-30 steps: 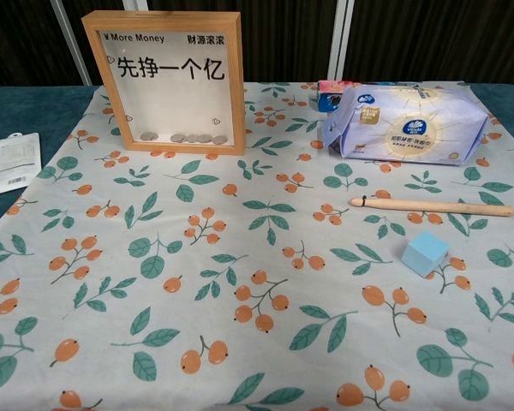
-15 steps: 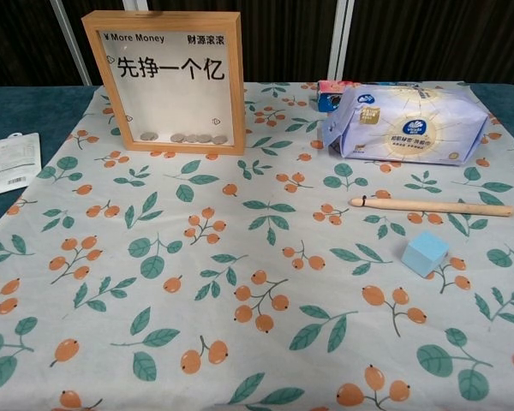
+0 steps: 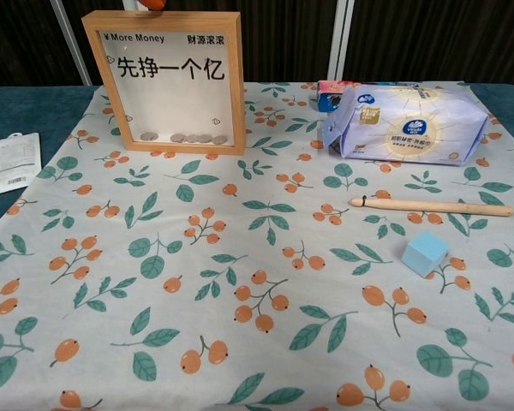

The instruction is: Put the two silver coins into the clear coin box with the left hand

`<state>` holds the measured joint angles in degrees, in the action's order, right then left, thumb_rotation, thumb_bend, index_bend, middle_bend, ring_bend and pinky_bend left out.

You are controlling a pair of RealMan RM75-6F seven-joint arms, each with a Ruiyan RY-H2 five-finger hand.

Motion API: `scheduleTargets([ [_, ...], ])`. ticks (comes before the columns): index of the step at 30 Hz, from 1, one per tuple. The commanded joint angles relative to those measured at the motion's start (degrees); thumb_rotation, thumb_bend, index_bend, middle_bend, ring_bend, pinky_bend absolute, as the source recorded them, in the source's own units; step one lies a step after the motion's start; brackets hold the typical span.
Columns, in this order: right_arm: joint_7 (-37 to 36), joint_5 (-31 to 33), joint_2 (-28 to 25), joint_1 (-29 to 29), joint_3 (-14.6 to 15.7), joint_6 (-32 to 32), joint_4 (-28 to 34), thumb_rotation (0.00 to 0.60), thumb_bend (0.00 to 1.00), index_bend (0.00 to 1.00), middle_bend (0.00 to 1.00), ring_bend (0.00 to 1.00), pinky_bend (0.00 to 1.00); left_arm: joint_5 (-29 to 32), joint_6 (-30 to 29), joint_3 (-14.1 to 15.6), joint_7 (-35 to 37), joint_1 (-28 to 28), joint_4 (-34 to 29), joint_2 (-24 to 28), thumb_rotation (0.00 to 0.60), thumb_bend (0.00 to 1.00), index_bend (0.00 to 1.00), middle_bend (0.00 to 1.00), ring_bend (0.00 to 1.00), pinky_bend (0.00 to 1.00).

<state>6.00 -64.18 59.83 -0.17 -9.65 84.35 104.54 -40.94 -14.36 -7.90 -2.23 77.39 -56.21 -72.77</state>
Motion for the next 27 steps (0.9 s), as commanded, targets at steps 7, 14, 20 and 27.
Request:
scheduleTargets([
  [7, 0.04, 0.11, 0.01, -0.02, 0.0, -0.01, 0.1, 0.6, 0.37, 0.12, 0.08, 0.02, 0.0, -1.2, 0.47, 0.72, 1.66, 0.17, 0.66, -0.33, 0.6, 0.52, 0.62, 0.14, 0.0, 0.0],
  [14, -0.05, 0.14, 0.02, -0.06, -0.06, 0.09, 0.07, 0.6, 0.37, 0.12, 0.08, 0.02, 0.0, -1.92, 0.52, 0.95, 2.46, 0.38, 1.19, -0.72, 0.6, 0.52, 0.6, 0.14, 0.0, 0.0],
  [20, 0.0, 0.18, 0.03, -0.05, -0.08, 0.09, 0.07, 0.6, 0.37, 0.12, 0.08, 0.03, 0.0, -2.27, 0.51, 1.13, 3.06, 0.48, 1.53, -0.87, 0.6, 0.52, 0.59, 0.14, 0.0, 0.0],
  [27, -0.02, 0.21, 0.09, -0.09, -0.15, 0.25, 0.09, 0.6, 0.37, 0.12, 0.08, 0.03, 0.0, -2.61, 0.54, 1.34, 3.64, 0.67, 2.12, -1.23, 0.6, 0.52, 0.58, 0.14, 0.0, 0.0],
])
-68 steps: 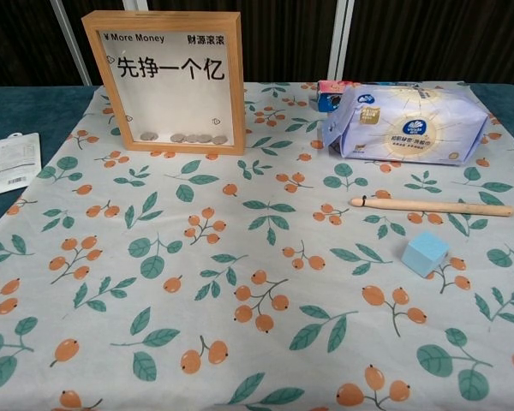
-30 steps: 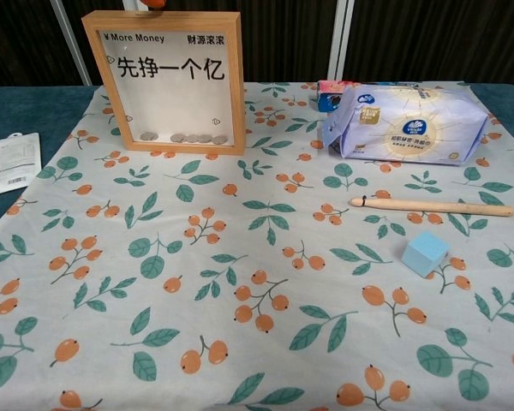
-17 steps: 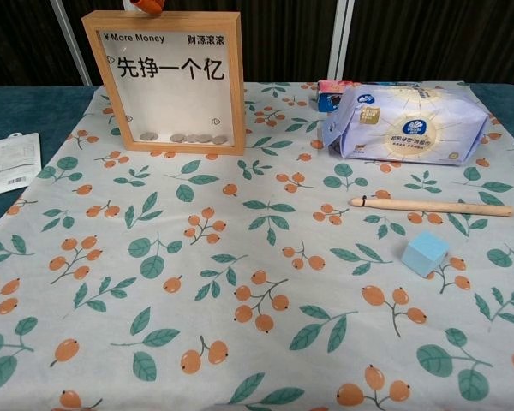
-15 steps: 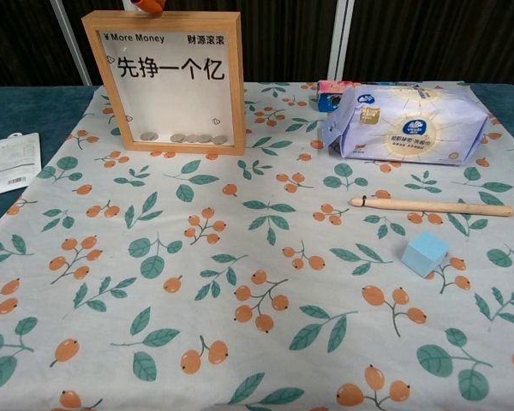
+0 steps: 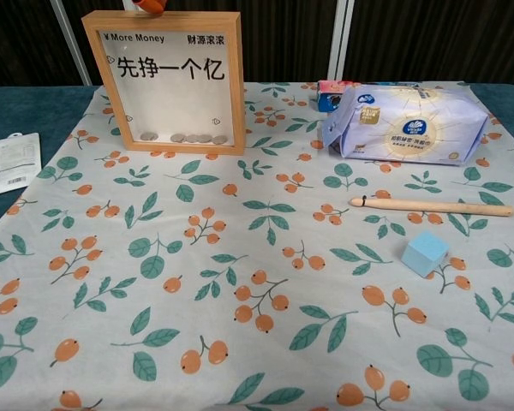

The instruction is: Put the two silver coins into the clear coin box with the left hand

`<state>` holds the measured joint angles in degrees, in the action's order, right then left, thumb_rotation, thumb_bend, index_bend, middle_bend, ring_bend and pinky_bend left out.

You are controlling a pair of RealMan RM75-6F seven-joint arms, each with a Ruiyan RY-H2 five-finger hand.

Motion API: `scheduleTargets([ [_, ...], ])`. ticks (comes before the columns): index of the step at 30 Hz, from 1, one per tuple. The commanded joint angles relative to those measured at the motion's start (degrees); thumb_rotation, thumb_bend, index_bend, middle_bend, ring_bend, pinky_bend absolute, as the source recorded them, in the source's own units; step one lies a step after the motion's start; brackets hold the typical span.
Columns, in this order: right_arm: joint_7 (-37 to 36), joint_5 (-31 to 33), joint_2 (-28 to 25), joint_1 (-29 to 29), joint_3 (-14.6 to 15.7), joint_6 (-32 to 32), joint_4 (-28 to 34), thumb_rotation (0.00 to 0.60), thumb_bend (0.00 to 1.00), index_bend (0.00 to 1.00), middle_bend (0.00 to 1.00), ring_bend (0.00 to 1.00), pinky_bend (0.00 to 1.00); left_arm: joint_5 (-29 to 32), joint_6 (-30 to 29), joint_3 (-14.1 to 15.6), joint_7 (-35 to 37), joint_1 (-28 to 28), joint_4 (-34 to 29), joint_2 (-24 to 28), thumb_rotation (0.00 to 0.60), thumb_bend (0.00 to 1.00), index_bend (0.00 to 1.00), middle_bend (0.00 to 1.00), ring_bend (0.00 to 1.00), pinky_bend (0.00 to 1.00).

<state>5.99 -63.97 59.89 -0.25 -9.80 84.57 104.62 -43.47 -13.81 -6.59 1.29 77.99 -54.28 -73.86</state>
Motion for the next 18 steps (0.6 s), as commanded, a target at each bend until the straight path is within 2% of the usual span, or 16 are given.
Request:
scheduleTargets([
  [1, 0.02, -0.01, 0.03, -0.03, 0.02, 0.03, 0.03, 0.6, 0.37, 0.12, 0.08, 0.03, 0.0, -0.12, 0.05, 0.06, 0.22, 0.12, 0.27, -0.21, 0.6, 0.52, 0.58, 0.14, 0.0, 0.0],
  [18, 0.15, 0.08, -0.06, -0.06, 0.0, 0.07, 0.1, 0.6, 0.37, 0.12, 0.08, 0.03, 0.0, -1.29, 0.35, 0.51, 1.24, 0.56, 0.46, -0.56, 0.6, 0.52, 0.54, 0.14, 0.0, 0.0],
])
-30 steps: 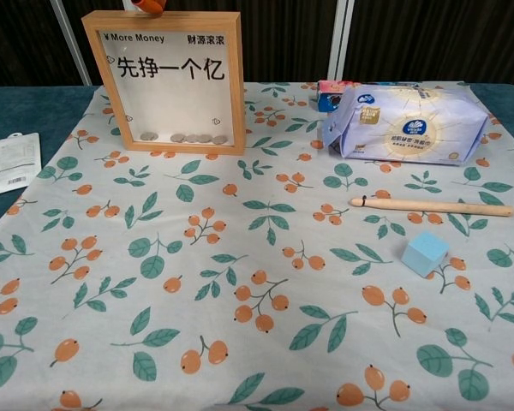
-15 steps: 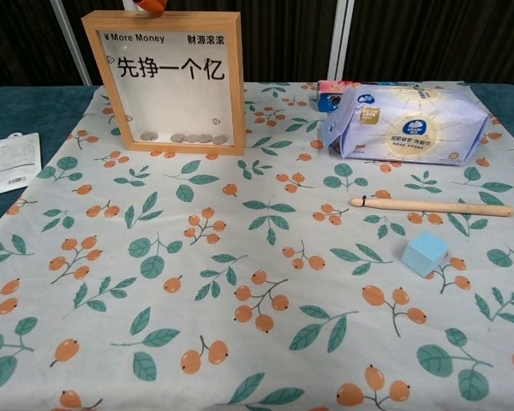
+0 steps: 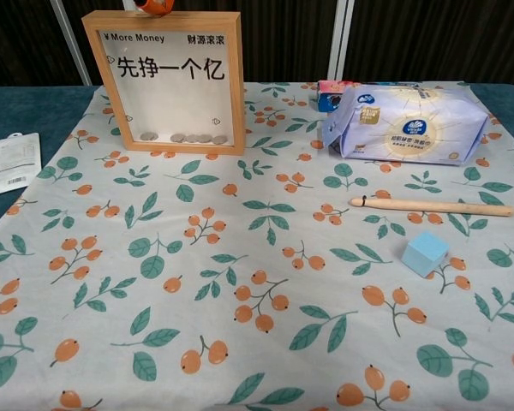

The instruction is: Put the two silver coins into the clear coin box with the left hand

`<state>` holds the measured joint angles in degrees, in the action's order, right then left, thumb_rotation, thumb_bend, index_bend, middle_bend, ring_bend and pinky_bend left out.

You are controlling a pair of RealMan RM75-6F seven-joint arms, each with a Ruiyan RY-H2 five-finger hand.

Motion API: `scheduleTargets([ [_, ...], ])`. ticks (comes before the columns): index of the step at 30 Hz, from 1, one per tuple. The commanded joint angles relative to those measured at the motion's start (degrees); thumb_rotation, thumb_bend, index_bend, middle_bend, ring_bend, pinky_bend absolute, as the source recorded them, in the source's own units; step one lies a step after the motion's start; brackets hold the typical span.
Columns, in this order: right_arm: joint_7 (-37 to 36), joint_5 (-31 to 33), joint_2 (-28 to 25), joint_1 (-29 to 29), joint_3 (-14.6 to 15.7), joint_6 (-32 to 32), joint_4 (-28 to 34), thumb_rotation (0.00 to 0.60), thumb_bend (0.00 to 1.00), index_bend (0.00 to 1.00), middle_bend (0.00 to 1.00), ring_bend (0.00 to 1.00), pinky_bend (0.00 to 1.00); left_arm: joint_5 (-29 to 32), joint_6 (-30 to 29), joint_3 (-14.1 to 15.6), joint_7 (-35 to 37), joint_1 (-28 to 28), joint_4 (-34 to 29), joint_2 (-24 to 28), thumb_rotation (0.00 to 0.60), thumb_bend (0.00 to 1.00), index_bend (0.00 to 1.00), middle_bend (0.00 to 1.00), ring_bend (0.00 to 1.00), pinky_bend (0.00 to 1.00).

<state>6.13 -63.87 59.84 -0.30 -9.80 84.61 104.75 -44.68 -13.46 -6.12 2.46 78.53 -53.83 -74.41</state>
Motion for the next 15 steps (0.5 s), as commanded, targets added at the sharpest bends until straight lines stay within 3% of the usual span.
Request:
scheduleTargets([
  [1, 0.04, -0.02, 0.01, -0.01, 0.0, 0.05, -0.02, 0.6, 0.37, 0.12, 0.08, 0.03, 0.0, -0.15, 0.02, 0.08, 0.1, 0.04, 0.01, -0.02, 0.6, 0.52, 0.54, 0.14, 0.0, 0.0],
  [15, 0.24, 0.2, -0.02, 0.01, -0.03, 0.0, 0.05, 0.6, 0.37, 0.12, 0.08, 0.03, 0.0, -1.01, -0.22, 0.4, 0.49, 0.24, -0.56, 0.29, 0.6, 0.52, 0.53, 0.14, 0.0, 0.0],
])
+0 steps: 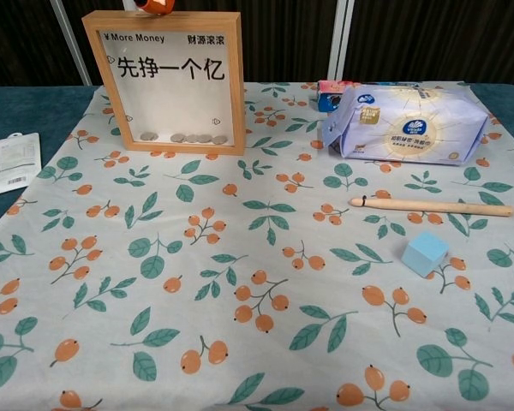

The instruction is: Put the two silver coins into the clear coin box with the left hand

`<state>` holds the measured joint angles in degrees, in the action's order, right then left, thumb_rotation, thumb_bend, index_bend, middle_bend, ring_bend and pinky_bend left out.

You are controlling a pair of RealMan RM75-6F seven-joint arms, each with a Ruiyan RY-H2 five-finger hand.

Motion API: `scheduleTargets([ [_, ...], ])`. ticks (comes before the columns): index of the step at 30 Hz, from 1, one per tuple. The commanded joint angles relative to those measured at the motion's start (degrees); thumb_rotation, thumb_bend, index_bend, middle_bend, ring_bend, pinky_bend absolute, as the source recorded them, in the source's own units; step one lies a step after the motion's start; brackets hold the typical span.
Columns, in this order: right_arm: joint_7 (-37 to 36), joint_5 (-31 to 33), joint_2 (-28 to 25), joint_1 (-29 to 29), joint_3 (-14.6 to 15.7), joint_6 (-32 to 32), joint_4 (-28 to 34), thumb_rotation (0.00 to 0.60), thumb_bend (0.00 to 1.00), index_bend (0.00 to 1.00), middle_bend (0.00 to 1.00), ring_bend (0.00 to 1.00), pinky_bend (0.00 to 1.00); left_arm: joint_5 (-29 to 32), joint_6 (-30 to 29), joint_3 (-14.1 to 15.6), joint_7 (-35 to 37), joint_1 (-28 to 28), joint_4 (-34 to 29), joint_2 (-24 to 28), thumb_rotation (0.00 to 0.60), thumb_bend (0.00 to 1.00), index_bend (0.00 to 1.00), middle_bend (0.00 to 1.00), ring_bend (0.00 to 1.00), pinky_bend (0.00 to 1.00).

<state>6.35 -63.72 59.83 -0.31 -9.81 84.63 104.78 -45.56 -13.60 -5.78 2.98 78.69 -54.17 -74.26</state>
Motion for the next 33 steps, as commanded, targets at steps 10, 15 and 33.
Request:
scheduleTargets([
  [10, 0.1, 0.15, 0.12, 0.01, -0.17, 0.21, 0.01, 0.6, 0.37, 0.12, 0.08, 0.03, 0.0, 0.11, -0.72, 0.84, -0.42, 0.68, -1.75, 1.02, 0.6, 0.52, 0.53, 0.14, 0.0, 0.0],
  [15, 0.15, 0.3, 0.08, 0.03, -0.19, 0.12, 0.02, 0.6, 0.37, 0.12, 0.08, 0.02, 0.0, 0.71, -0.87, 1.74, -0.87, 1.05, -2.04, 1.12, 0.6, 0.52, 0.53, 0.14, 0.0, 0.0],
  [33, 0.29, 0.51, 0.11, -0.01, -0.33, 0.33, 0.16, 0.6, 0.37, 0.12, 0.08, 0.02, 0.0, 3.51, -1.77, 4.27, -2.02, 2.5, -2.1, 0.55, 0.6, 0.51, 0.53, 0.13, 0.0, 0.0],
])
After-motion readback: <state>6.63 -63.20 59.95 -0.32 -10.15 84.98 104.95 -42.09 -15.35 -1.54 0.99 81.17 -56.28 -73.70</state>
